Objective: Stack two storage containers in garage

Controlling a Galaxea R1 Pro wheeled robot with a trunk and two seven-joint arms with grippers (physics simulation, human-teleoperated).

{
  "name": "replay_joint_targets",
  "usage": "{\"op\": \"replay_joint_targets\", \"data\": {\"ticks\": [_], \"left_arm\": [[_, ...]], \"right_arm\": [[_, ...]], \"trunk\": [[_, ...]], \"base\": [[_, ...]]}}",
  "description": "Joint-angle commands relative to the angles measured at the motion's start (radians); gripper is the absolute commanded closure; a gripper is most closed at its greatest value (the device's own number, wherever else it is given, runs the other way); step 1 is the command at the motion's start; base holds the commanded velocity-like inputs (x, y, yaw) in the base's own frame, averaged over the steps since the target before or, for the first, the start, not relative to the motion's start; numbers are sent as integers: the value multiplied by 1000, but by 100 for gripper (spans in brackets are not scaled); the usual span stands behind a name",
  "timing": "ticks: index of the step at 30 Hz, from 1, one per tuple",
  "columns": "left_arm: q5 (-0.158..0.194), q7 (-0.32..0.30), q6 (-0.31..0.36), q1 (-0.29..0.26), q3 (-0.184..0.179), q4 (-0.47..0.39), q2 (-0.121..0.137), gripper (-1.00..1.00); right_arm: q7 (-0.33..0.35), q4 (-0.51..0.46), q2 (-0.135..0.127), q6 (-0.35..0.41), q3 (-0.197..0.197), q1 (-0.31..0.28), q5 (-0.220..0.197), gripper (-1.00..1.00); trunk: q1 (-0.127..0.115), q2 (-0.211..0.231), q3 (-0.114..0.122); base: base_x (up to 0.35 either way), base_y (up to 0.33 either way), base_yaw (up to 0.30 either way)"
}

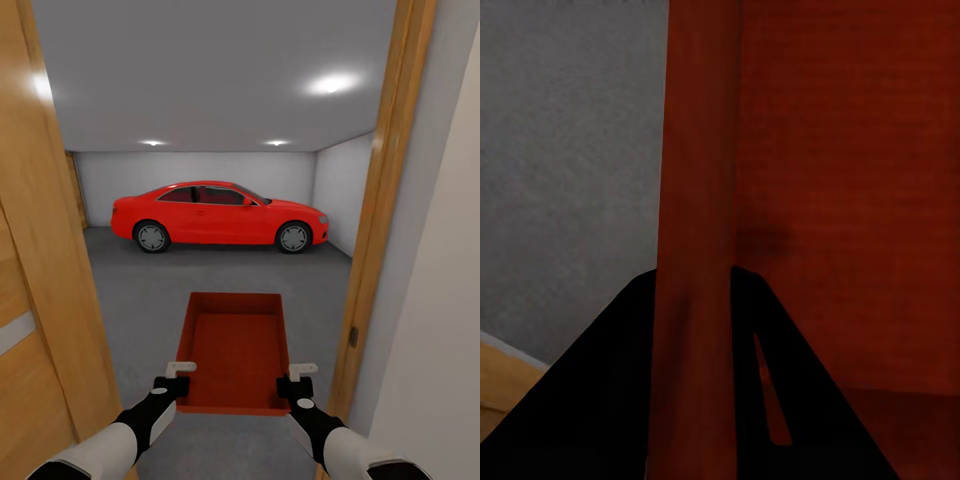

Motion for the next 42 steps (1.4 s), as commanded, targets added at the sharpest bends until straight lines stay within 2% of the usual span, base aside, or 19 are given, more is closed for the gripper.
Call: {"op": "replay_joint_targets", "data": {"ticks": [1,9,24,31,42], "left_arm": [[-7,54,2,-2,82,-3,7,100],[-7,54,3,-2,82,-1,7,100],[-7,54,3,-2,82,0,7,100],[-7,54,2,-2,82,0,7,100],[-7,54,3,-2,82,-2,7,100]], "right_arm": [[-12,1,-25,-2,-8,0,2,100],[-12,1,-25,-1,-8,0,2,100],[-12,1,-25,-1,-8,0,1,100],[-12,1,-26,-2,-8,0,2,100],[-12,1,-26,-2,-8,0,2,100]], "trunk": [[0,-2,-2],[0,-2,-2],[0,-2,-2],[0,-2,-2],[0,-2,-2]], "base": [[9,8,-1],[83,2,0],[315,0,1],[321,0,157],[321,0,13]]}}
